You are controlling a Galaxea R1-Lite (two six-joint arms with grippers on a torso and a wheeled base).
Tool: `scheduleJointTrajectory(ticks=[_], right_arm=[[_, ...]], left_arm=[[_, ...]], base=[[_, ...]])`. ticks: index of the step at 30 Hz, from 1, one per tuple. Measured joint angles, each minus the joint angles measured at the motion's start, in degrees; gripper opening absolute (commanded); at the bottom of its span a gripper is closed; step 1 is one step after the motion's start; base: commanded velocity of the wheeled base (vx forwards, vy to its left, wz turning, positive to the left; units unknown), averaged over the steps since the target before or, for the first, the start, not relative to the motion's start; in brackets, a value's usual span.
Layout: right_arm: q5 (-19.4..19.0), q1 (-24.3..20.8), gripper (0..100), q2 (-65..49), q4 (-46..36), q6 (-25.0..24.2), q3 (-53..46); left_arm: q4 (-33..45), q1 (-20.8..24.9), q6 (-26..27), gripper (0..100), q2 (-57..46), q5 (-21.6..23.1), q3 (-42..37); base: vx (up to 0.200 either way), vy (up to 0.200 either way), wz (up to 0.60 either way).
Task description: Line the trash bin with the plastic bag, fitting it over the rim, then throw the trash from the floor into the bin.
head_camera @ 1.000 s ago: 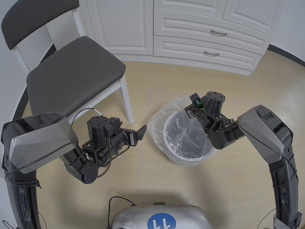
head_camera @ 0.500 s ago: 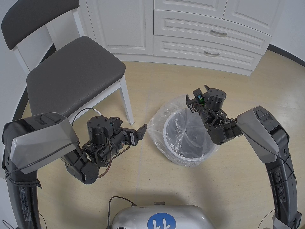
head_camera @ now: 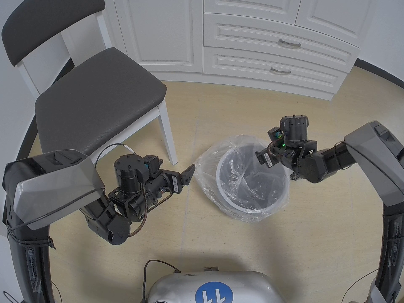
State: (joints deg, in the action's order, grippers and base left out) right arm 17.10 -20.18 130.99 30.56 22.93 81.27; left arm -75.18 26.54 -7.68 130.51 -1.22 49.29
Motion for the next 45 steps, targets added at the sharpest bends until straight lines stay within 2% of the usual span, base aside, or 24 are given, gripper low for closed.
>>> scheduleJointTrajectory(ticks=[4,6,18,28,32,39,45], right_arm=[[-0.2,0.9,100,-1.7,-6.6,-7.7,3.5],[-0.2,1.6,100,-1.8,-8.6,-9.4,5.5],[-0.4,4.6,100,5.3,-10.5,-11.1,14.8],[-0.4,6.6,100,12.4,-11.2,-15.8,27.3],[-0.4,6.9,100,15.2,-14.4,-16.6,31.2],[-0.4,7.7,100,18.5,-15.9,-19.3,33.0],[-0.4,8.1,100,13.9,-16.2,-21.0,32.2]], left_arm=[[-0.1,0.0,0.0,100,0.0,0.2,-0.3],[-0.2,0.0,0.0,100,0.0,0.2,-0.3],[-0.2,0.0,0.0,100,0.0,0.3,-0.5],[-0.2,0.0,0.0,100,0.0,0.7,-0.3],[-0.4,0.0,0.0,100,0.2,1.0,-0.2],[-1.9,0.0,0.0,100,1.0,1.3,0.0],[-1.2,0.1,-0.3,100,1.8,4.3,1.5]], base=[[0.000,0.000,0.00],[0.000,0.000,0.00],[0.000,0.000,0.00],[0.000,0.000,0.00],[0.000,0.000,0.00],[0.000,0.000,0.00],[0.000,0.000,0.00]])
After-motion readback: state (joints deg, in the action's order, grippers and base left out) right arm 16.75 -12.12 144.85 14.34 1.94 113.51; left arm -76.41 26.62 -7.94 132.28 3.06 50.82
